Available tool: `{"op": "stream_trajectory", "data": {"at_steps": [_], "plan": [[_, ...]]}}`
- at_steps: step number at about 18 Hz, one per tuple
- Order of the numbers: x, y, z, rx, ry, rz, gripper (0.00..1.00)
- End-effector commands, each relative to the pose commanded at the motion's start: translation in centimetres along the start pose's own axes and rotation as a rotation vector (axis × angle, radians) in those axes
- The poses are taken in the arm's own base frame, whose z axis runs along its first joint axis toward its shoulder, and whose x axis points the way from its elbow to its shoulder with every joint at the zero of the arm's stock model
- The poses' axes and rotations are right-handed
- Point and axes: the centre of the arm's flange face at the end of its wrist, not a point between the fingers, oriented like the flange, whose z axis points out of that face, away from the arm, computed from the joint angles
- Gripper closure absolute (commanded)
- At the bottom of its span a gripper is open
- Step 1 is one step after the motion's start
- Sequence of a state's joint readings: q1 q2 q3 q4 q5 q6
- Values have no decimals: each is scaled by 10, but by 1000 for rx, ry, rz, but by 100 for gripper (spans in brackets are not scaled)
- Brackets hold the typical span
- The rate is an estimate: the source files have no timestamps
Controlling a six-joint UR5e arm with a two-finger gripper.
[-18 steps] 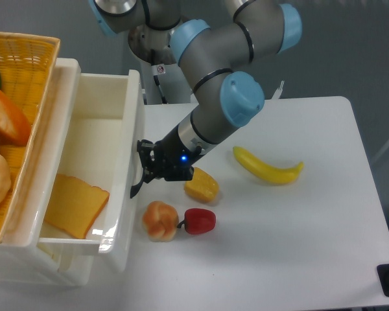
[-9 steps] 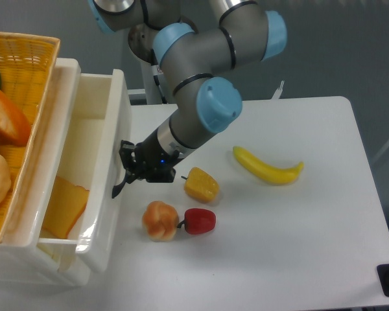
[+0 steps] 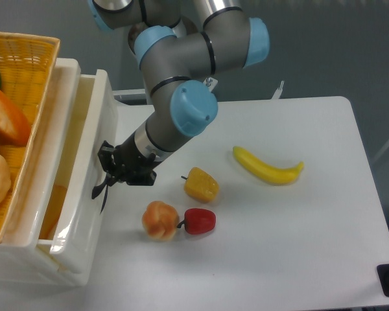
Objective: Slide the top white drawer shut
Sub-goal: 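Push the drawer front with the gripper, sliding the drawer shut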
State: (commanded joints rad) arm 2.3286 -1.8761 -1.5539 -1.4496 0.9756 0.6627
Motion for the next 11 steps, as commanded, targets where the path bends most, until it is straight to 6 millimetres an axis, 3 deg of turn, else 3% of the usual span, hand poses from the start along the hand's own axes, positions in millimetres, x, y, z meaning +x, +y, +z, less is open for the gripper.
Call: {"op": "stream_trajectory", "data": {"at_steps": [11], "plan": [[13,-4,14,-12,20,-1,100]]}}
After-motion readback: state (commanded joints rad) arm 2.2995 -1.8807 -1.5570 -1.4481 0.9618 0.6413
